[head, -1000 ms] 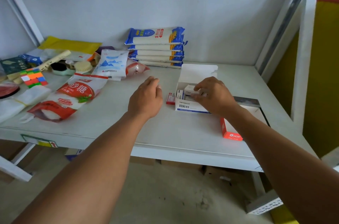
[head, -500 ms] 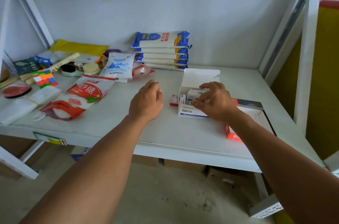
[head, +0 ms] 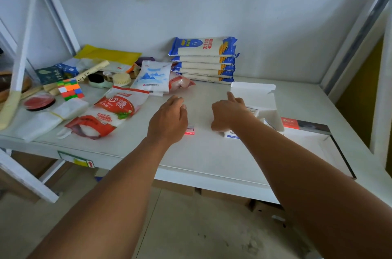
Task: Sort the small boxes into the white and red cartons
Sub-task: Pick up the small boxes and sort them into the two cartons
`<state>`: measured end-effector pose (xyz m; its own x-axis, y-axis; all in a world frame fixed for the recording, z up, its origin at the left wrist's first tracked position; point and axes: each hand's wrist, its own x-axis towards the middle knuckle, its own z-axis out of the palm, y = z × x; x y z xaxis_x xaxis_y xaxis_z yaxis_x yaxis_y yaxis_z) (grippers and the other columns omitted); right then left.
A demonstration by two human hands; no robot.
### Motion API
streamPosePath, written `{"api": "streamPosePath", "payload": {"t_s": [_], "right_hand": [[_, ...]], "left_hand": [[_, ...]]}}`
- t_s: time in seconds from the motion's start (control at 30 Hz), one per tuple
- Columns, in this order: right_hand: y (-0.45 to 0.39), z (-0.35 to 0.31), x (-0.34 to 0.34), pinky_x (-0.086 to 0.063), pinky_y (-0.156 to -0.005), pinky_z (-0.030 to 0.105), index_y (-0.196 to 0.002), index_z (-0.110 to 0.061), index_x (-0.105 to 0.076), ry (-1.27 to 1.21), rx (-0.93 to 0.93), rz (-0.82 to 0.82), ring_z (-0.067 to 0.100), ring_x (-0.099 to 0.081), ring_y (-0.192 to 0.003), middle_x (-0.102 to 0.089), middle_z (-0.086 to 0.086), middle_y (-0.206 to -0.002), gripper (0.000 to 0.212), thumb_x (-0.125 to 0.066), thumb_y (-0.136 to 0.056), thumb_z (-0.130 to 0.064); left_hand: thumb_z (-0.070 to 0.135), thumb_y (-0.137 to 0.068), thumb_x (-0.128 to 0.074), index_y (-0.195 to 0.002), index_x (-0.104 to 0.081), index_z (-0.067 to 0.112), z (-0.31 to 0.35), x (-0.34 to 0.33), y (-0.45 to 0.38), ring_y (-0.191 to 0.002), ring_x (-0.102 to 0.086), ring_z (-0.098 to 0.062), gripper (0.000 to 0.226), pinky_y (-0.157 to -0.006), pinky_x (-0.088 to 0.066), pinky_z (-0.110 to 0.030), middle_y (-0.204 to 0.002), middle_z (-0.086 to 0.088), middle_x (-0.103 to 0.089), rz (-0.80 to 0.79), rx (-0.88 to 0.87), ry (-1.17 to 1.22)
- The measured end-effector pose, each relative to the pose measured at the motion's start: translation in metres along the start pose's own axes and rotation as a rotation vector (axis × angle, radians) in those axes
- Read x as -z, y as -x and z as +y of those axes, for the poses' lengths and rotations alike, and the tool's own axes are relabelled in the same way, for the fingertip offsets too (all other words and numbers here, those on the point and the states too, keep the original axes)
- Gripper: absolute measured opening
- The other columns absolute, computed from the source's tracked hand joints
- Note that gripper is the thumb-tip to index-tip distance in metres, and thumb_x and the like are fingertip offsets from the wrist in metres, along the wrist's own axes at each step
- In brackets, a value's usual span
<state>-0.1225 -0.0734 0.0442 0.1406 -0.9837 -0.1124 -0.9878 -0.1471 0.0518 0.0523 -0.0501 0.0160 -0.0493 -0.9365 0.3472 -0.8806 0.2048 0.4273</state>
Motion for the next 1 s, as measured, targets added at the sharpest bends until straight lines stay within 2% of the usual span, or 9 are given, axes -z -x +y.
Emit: {"api": "streamPosePath", "payload": {"t_s": [0.07,0.13,0.23,0.37,0.43,0.53,0.67,0.77,1.0], "right_hand": [[-0.006,-0.005,-0.003,-0.021,-0.11,0.051,-0.102,-0.013,-0.058,0.035,-0.044,-0.059,0.039,-0.01,-0.145,-0.056,0.016,-0.13,0.031,-0.065,-0.073,-0.019],[-0.01,-0.006,-0.005,-0.021,-0.11,0.052,-0.107,-0.013,-0.058,0.041,-0.057,-0.057,0.039,-0.012,-0.145,-0.054,0.018,-0.132,0.035,-0.066,-0.073,-0.016],[-0.01,-0.004,-0.004,-0.023,-0.109,0.049,-0.11,-0.014,-0.056,0.01,-0.024,0.016,0.036,-0.023,-0.14,-0.058,0.013,-0.126,0.032,-0.062,-0.078,-0.017],[-0.005,-0.001,-0.003,-0.023,-0.111,0.046,-0.12,-0.015,-0.054,-0.118,0.027,0.113,0.034,-0.021,-0.143,-0.059,0.01,-0.127,0.037,-0.06,-0.085,-0.028],[0.0,0.0,-0.001,-0.028,-0.109,0.046,-0.125,-0.016,-0.052,-0.18,0.041,0.17,0.033,-0.026,-0.141,-0.059,0.007,-0.128,0.046,-0.065,-0.085,-0.034],[0.012,0.009,0.01,-0.047,-0.096,0.042,-0.126,-0.018,-0.053,-0.278,0.021,0.281,0.025,-0.047,-0.118,-0.06,0.006,-0.117,0.052,-0.07,-0.081,-0.037],[0.041,0.045,0.021,-0.053,-0.082,0.039,-0.118,-0.02,-0.058,-0.441,-0.035,0.397,0.023,-0.057,-0.099,-0.063,0.004,-0.107,0.05,-0.074,-0.075,-0.04],[0.075,0.088,0.017,-0.052,-0.084,0.038,-0.122,-0.016,-0.059,-0.511,-0.118,0.428,0.026,-0.059,-0.1,-0.066,0.005,-0.11,0.053,-0.075,-0.075,-0.036],[0.14,0.168,-0.011,-0.055,-0.084,0.04,-0.128,-0.023,-0.055,-0.482,-0.342,0.349,0.022,-0.06,-0.1,-0.064,0.002,-0.116,0.058,-0.077,-0.076,-0.036]], "left_hand": [[0.034,-0.102,-0.029,-0.139,-0.042,0.016,-0.007,0.0,-0.001,-0.133,-0.044,-0.02,0.044,-0.101,-0.041,-0.032,-0.148,-0.003,-0.045,0.006,-0.005,-0.012],[0.035,-0.101,-0.029,-0.139,-0.042,0.017,-0.012,-0.001,-0.002,-0.132,-0.045,-0.02,0.044,-0.1,-0.042,-0.033,-0.147,-0.003,-0.045,0.008,-0.007,-0.005],[0.034,-0.101,-0.029,-0.138,-0.043,0.016,-0.013,-0.003,-0.001,-0.131,-0.046,-0.02,0.043,-0.1,-0.043,-0.033,-0.146,-0.003,-0.046,0.001,-0.016,0.013],[0.034,-0.101,-0.029,-0.139,-0.042,0.017,-0.006,-0.004,0.0,-0.133,-0.044,-0.021,0.044,-0.101,-0.042,-0.035,-0.148,-0.002,-0.044,-0.009,-0.018,0.027],[0.034,-0.101,-0.029,-0.14,-0.042,0.017,0.003,-0.005,0.001,-0.134,-0.042,-0.02,0.044,-0.103,-0.04,-0.035,-0.149,-0.002,-0.042,-0.022,-0.028,0.037],[0.034,-0.101,-0.031,-0.14,-0.041,0.018,0.022,-0.006,0.001,-0.135,-0.042,-0.021,0.043,-0.104,-0.04,-0.036,-0.151,-0.001,-0.04,-0.043,-0.063,0.058],[0.031,-0.101,-0.035,-0.135,-0.046,0.017,0.064,-0.009,-0.002,-0.128,-0.047,-0.022,0.039,-0.096,-0.044,-0.037,-0.145,-0.002,-0.046,-0.033,-0.148,0.11],[0.029,-0.099,-0.035,-0.127,-0.05,0.016,0.102,-0.016,-0.004,-0.117,-0.053,-0.023,0.034,-0.086,-0.045,-0.038,-0.134,-0.002,-0.053,-0.033,-0.216,0.161],[0.027,-0.096,-0.038,-0.119,-0.052,0.012,0.174,-0.045,0.019,-0.112,-0.055,-0.031,0.031,-0.088,-0.047,-0.042,-0.129,-0.006,-0.056,-0.069,-0.307,0.207]]}}
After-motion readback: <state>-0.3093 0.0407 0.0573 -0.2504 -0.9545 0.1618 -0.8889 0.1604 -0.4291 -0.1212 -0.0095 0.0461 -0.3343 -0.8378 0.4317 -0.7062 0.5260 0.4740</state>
